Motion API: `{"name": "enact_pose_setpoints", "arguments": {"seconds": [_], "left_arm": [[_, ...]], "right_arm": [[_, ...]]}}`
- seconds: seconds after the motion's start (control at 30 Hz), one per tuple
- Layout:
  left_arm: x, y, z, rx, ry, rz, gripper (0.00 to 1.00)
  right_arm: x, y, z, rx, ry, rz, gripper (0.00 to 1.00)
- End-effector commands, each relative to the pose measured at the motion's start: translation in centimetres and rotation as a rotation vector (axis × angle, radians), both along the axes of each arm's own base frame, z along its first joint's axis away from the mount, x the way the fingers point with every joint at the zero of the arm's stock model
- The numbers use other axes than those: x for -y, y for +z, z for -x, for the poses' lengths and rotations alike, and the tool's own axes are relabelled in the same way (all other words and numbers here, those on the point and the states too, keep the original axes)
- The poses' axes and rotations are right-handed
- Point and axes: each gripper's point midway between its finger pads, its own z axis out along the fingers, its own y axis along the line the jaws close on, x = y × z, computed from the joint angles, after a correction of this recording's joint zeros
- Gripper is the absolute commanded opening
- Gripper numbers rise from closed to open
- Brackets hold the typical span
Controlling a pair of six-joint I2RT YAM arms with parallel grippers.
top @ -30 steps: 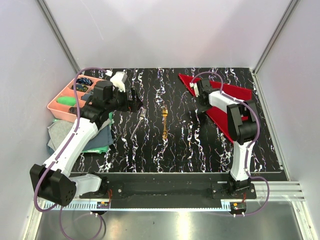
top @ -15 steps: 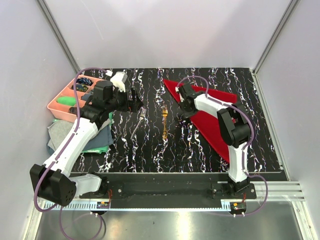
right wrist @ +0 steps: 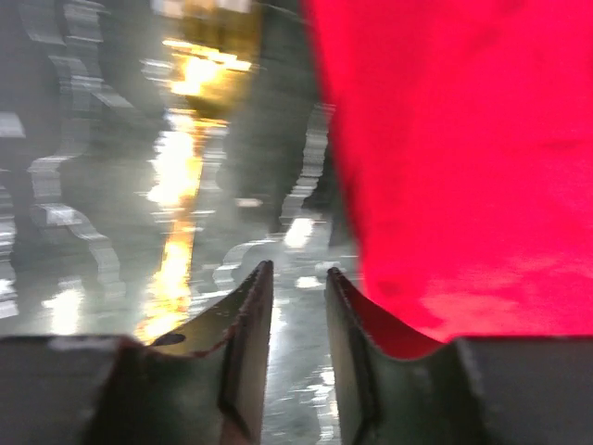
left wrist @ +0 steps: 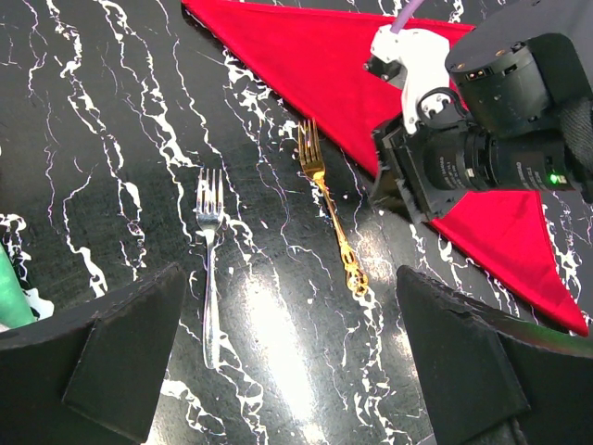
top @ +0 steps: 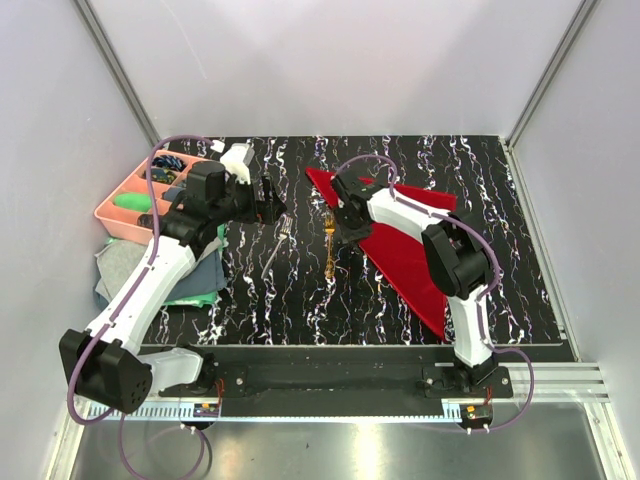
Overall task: Fold the napkin, place the utensils inside, and roll it up
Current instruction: Fold the napkin, then grab a utensil with the right arm
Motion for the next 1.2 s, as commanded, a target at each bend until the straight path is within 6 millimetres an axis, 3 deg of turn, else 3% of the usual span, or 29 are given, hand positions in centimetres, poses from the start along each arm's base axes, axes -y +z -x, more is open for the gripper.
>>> {"name": "enact_pose_setpoints", "arguments": {"seconds": [0.0,0.23,0.57,0.83,0.97,1.0,1.17], "left_arm": [[0.1,2.0,0.0,0.058,-0.006,0.031,0.99],[0.0,2.0,0.0,0.06,-0.003,0.03,0.99],[0.0,2.2,0.1,0.066,-0.003,0.03,0.99],[-0.1,2.4,0.1,0.072,-0.002,0.03,0.99],[-0.1,2.5,0.2,0.077,-0.001,0.031,0.99],[-0.1,2.5,0.1,0.076,0.001,0.03,0.99],[-0.3,3.0,0.3,0.092,0.004,0.03,0.99]], "right_arm": [[-4.5,2.7,0.2,0.015,-0.028,-0.123,0.4],[-6.7,0.4,0.2,-0.033,-0.042,-0.138,0.41],[-7.2,-1.2,-1.7,0.01,-0.091,-0.096,0.4],[-5.8,-3.2,-0.9,-0.028,-0.105,0.003,0.25],[-5.5,-4.1,-0.2,-0.057,-0.09,0.021,0.1],[-5.5,-4.5,-0.1,-0.065,-0.074,0.026,0.01],[-5.7,-4.4,0.4,-0.08,0.022,0.02,0.0]]}}
